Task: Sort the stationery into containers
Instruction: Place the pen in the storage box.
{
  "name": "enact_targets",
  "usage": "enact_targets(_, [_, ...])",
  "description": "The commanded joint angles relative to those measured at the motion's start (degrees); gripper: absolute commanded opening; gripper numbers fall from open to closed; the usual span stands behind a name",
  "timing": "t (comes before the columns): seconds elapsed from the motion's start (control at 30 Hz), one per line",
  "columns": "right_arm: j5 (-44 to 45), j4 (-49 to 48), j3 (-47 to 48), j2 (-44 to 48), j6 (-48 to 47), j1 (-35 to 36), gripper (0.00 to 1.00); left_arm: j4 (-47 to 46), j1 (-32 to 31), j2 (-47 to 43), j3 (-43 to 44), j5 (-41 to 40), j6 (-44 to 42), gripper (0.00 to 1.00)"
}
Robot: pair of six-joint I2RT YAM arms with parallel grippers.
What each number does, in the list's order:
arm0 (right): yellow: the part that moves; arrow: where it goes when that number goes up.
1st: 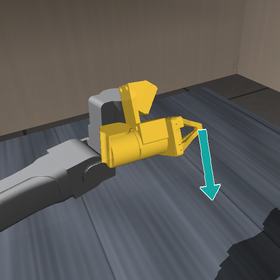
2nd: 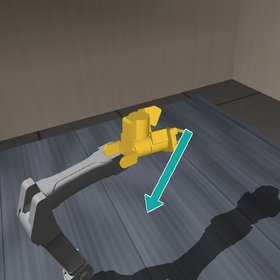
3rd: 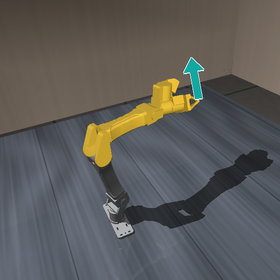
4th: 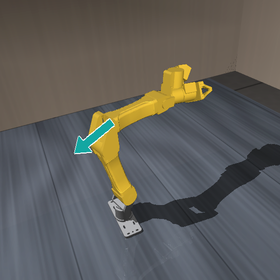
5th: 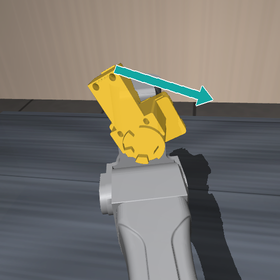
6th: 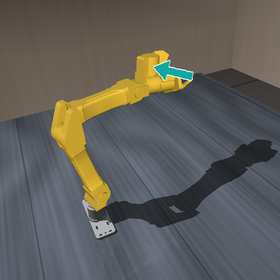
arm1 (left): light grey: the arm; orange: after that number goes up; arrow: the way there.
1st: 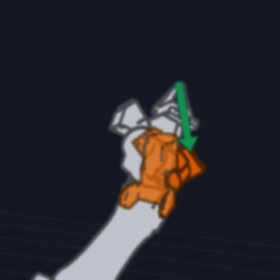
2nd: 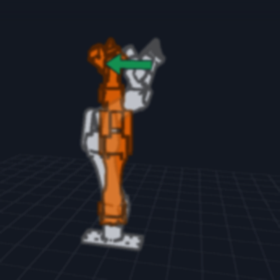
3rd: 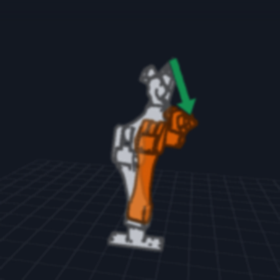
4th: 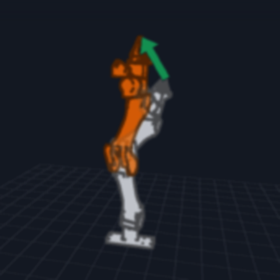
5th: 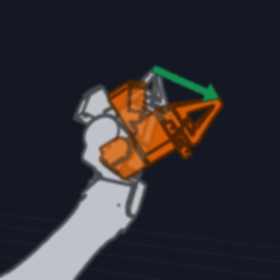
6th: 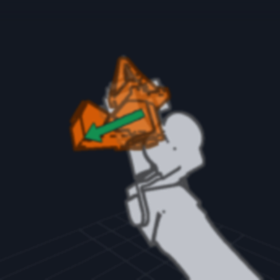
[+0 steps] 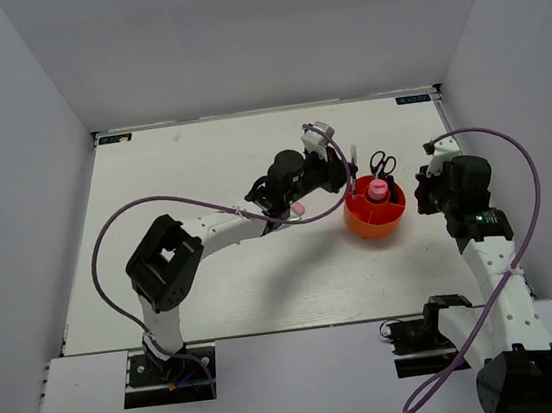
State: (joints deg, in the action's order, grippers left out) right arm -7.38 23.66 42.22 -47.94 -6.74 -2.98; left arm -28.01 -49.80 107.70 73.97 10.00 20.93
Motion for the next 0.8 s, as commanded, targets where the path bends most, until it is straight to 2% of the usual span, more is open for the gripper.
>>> enact_targets(0.0, [1.84,-2.66,-0.47,0.92,0.86,-0.09,0.00,-7.93,0.76,1.01,0.47,-0.33,5.78,0.00])
enact_targets(0.33, [2.10,-3.27,-0.82,0.75,0.50,-0.18,0.00,-11.89,1.11,3.22,-4.54,-0.51,9.74,0.00])
enact_targets(0.53, [2.02,-3.44,-0.99,1.01,0.59,-0.27,0.00,-11.11,0.23,4.18,-5.24,-0.07,9.49,0.00])
enact_targets(0.63, [2.10,-3.45,-1.08,0.83,0.50,-0.18,0.00,-10.05,-0.38,4.71,-4.98,-0.16,8.87,0.05])
enact_targets(0.77, [2.02,-3.36,-1.17,0.92,0.50,-0.18,0.00,-7.95,-1.17,5.76,-4.19,-0.24,7.21,0.15])
